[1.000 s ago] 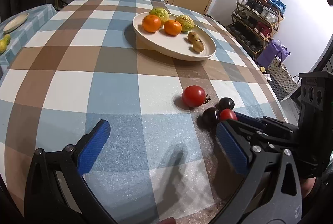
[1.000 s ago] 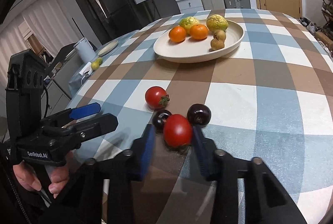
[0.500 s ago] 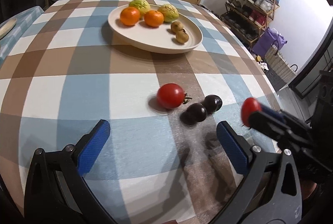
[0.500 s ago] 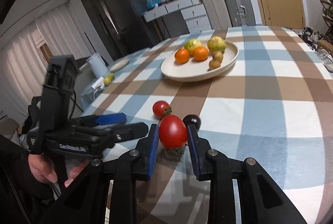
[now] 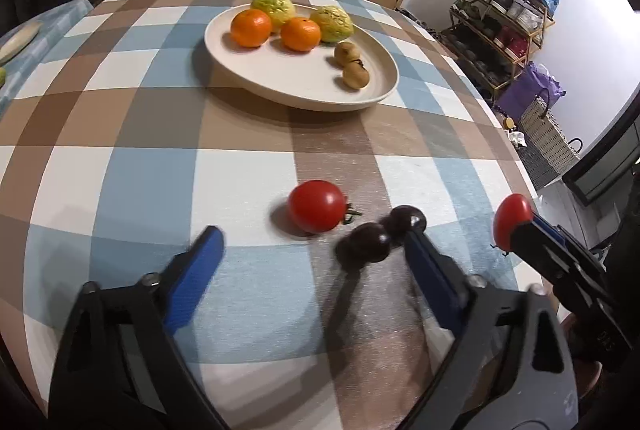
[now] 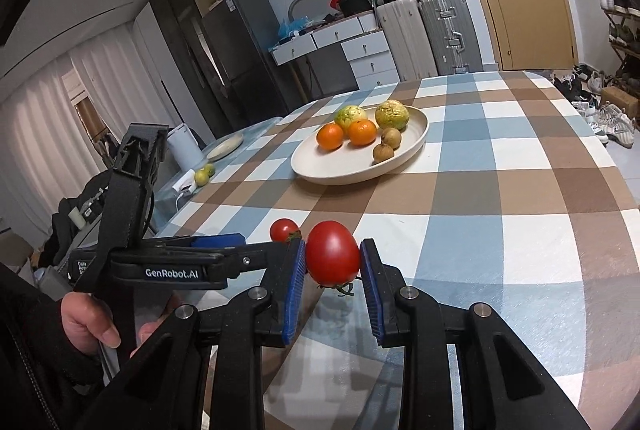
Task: Organize fruits
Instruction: 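Grasp a dark plum with the left tool while the right tool holds the tomato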
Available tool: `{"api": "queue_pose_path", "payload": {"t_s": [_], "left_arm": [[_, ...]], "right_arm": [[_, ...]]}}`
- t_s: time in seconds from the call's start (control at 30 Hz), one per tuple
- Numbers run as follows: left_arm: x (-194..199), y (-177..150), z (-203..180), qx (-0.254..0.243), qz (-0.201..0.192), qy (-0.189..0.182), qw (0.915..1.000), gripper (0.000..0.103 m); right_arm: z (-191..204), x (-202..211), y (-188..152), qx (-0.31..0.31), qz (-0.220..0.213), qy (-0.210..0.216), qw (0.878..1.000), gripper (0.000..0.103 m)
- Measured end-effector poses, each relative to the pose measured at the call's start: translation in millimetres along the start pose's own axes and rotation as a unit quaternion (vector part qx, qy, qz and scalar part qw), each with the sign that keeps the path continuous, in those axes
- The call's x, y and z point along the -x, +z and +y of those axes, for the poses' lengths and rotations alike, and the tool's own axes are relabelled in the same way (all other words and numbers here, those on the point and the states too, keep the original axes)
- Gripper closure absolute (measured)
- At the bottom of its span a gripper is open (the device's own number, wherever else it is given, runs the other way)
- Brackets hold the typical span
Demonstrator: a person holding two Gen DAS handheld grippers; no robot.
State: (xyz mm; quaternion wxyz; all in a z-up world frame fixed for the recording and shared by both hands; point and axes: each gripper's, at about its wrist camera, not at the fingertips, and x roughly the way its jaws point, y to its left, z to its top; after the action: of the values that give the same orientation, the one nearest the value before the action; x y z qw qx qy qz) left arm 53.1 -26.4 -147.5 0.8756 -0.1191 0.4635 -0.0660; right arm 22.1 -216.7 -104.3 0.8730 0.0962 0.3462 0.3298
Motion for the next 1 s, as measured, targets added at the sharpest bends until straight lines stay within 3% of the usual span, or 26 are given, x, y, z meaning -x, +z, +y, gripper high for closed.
{"api": "queue_pose_path", "payload": {"t_s": [0.17,0.27,0.5,0.63,0.8,1.0], "left_arm": [[-4.4,-0.3,-11.3,-0.005,0.013,-0.008,0.9999,0.043],[-2.1,-0.8,-16.9,-0.009,0.002,0.003,1.0000,0.057],[-7.3,-0.8,-25.3,-0.011,0.014,-0.004,0.9998,0.070],[-10.6,-0.5,-27.4,-0.009,0.021,-0.022,0.9995,0.083],[-10.0,-0.5,-26.8,-0.012,0.027,-0.041,0.9987,0.083],[6.3,4.2,-24.7,-0.023,0.007,-0.058,0.9980,0.083]], "right_arm": [[-5.7,2.5,0.6,-0.003,-0.006,0.005,1.000,0.075],[-9.6,3.4,0.9,-0.007,-0.009,0.008,1.000,0.075],[-12.7,6.6,-0.5,-0.009,-0.013,0.011,1.000,0.075],[-14.7,8.9,-1.4,-0.011,-0.015,0.011,1.000,0.075],[-16.0,9.0,-1.2,-0.012,-0.014,0.010,1.000,0.075],[-14.0,5.9,4.6,-0.010,-0.012,0.010,1.000,0.075]]}}
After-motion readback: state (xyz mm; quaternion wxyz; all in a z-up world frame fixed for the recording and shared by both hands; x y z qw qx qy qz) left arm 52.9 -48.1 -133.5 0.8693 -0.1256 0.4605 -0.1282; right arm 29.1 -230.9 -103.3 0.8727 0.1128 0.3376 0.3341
